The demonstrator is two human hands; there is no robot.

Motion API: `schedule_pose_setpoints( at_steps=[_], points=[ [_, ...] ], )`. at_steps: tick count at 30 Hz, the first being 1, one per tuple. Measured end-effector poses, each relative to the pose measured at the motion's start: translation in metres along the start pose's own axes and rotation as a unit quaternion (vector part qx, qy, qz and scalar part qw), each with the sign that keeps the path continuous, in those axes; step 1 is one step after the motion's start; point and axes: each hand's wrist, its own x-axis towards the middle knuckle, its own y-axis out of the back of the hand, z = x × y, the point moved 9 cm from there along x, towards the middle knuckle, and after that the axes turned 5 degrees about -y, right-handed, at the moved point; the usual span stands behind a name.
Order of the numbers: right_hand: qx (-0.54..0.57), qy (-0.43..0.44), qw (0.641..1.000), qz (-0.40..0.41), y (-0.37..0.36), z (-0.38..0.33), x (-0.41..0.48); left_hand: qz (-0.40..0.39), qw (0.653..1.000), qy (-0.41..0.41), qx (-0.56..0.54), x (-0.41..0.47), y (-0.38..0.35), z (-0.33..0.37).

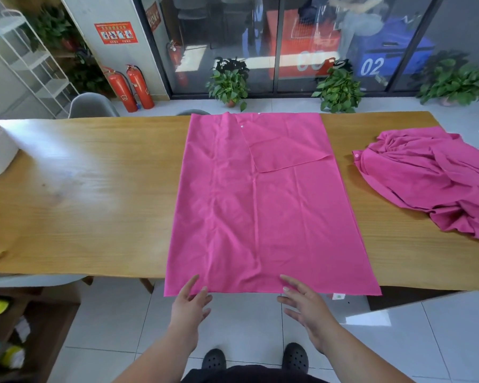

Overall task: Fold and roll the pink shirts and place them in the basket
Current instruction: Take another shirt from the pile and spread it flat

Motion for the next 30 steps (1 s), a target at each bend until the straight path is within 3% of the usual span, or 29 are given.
schedule_pose_setpoints(
  at_steps=[10, 13, 20, 23, 27, 30],
  points=[
    [-0.008, -0.006, 0.999, 0.039, -0.041, -0.002, 0.012, 0.091, 0.995, 0.000, -0.043, 0.038, 0.075, 0.020],
    [0.007, 0.001, 0.997, 0.071, -0.042, -0.002, 0.012, 0.100, 0.995, -0.029, -0.005, 0.048, 0.085, 0.035],
    [0.082, 0.010, 0.991, 0.110, -0.045, 0.000, 0.014, 0.091, 0.989, -0.107, -0.050, 0.061, 0.105, 0.084],
    [0.112, -0.002, 0.987, 0.117, -0.049, 0.007, 0.016, 0.091, 0.992, -0.078, -0.037, 0.064, 0.115, 0.073],
    [0.132, -0.009, 0.984, 0.120, -0.050, 0.008, 0.014, 0.035, 0.999, 0.001, 0.008, 0.066, 0.116, 0.049],
    [0.139, -0.011, 0.983, 0.119, -0.049, 0.008, 0.014, 0.022, 0.994, -0.017, 0.105, 0.069, 0.115, 0.060]
  ],
)
